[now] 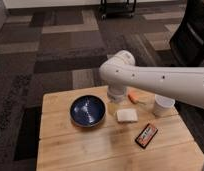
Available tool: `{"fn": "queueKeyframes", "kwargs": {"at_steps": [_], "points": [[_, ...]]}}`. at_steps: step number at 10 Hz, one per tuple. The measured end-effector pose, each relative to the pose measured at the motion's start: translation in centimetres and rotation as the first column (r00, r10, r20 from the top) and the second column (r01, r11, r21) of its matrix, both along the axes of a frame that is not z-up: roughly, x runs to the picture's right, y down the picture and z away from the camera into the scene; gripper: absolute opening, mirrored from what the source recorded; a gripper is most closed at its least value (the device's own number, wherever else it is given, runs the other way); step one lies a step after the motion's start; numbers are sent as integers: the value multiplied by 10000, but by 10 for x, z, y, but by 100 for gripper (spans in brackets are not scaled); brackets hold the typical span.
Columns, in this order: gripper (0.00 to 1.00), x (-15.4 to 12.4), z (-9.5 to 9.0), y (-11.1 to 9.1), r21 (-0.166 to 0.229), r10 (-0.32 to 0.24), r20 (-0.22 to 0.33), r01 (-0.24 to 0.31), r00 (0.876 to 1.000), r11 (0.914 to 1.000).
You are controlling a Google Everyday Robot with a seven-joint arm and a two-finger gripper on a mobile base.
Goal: Wipe the white sponge on the table
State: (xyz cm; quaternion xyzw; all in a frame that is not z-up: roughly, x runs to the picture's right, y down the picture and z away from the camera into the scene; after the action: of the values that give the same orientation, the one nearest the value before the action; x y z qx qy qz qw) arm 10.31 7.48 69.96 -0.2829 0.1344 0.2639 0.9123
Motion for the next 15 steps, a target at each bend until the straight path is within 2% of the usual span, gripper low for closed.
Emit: {"fn": "queueKeyframes", "kwargs": {"at_steps": [2,4,6,8,9,11,13,14,15], "points": [[65,26,14,2,-329,-637,-17,636,9980,9974],[65,59,34,10,-655,-809,-479,777,9956,9948],[65,58,48,17,-887,-1230,-74,1219,9924,9886],[65,36,60,23,-865,-1946,1174,2053,9738,9749],[65,30,63,22,-713,-2353,1725,2504,9565,9655],[65,26,63,19,-446,-2881,2300,3058,9296,9510],[65,29,58,13,-219,-3178,2490,3334,9149,9425],[65,26,55,12,-77,-3297,2737,3448,9035,9386],[65,26,54,12,-58,-3326,2801,3481,9005,9374]]}}
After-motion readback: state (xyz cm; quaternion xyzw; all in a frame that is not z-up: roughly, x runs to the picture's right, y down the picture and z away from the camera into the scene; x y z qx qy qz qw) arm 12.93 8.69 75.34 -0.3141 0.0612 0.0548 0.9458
